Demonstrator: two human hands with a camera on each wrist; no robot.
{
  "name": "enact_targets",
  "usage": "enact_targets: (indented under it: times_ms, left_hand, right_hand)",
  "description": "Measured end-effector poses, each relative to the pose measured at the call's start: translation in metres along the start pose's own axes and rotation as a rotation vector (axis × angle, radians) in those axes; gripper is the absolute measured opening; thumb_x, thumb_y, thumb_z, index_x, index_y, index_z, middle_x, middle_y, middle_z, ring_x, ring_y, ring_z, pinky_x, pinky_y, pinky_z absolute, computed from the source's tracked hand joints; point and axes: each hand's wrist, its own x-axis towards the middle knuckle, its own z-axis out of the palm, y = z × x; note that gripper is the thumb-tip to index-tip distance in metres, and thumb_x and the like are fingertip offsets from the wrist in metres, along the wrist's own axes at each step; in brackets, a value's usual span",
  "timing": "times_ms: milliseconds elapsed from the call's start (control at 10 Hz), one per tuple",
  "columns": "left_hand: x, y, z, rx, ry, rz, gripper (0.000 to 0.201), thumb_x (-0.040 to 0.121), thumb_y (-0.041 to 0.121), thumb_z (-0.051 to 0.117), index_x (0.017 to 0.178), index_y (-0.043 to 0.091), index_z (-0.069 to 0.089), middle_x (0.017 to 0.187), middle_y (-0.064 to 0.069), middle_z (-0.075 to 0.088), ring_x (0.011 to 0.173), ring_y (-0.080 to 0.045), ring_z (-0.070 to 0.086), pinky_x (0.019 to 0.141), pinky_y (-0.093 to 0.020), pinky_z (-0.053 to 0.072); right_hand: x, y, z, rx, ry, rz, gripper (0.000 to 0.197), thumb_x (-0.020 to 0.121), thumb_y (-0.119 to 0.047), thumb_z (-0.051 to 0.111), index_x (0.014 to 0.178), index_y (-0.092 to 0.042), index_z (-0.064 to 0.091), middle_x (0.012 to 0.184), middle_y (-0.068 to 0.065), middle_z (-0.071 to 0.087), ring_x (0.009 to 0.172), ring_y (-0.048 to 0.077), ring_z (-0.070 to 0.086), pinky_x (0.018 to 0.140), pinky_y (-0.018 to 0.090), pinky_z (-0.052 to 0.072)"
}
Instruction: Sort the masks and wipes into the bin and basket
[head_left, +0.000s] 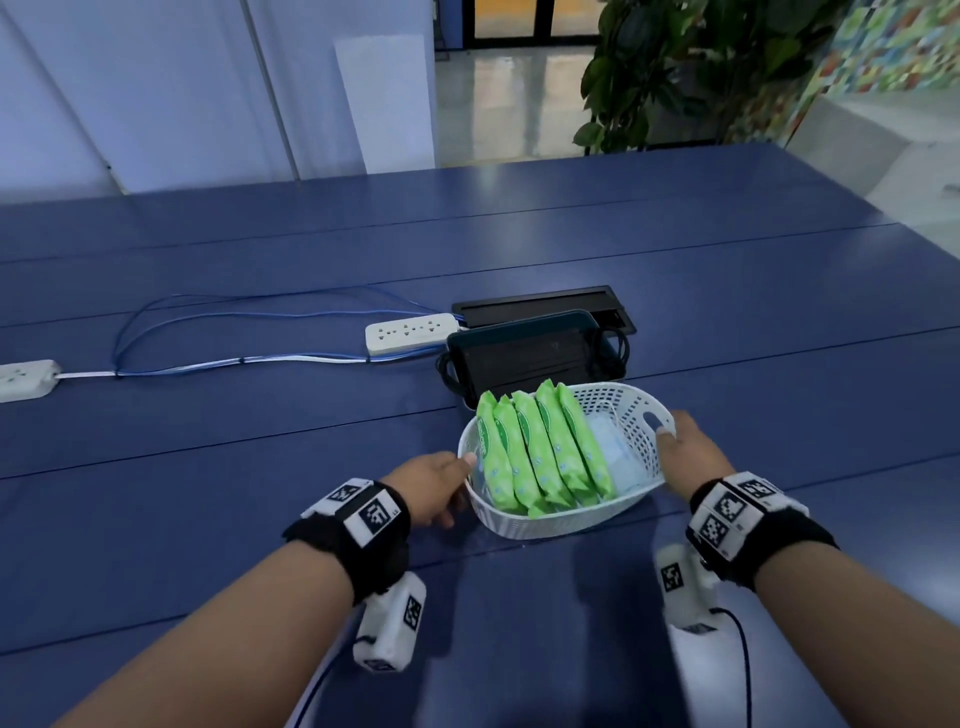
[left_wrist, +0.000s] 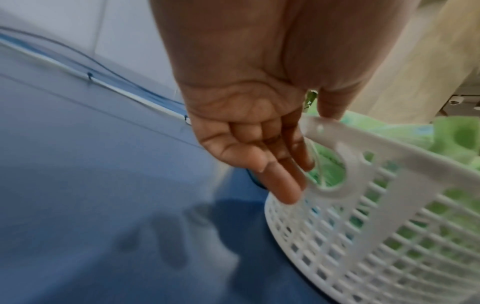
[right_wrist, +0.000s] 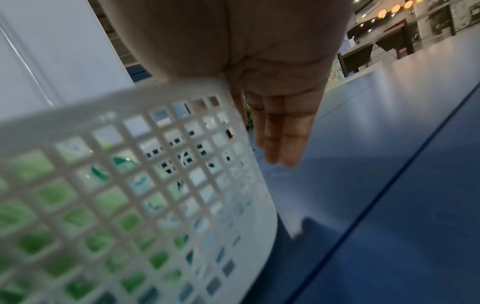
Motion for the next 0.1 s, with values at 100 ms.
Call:
enact_targets:
  times_ms: [100]
  left_hand:
    - [-0.0158, -0.012, -0.0146, 0.053, -0.026, -0.004, 0.032, 0.098, 0.047, 0.036, 0.086, 0.022, 0.051, 0.08, 0.004, 0.059, 0.062, -0.013, 0.058, 0.059, -0.023, 0.043]
  right_hand:
    - [-0.0146, -0.0149, -0.011, -0.08, 0.082, -0.078, 0.05, 0.099, -0.036, 0.037, 0.144, -0.016, 0.03, 0.148, 0.016, 0.031, 0.129, 0.033, 0.039, 0.101, 0.043, 0.035]
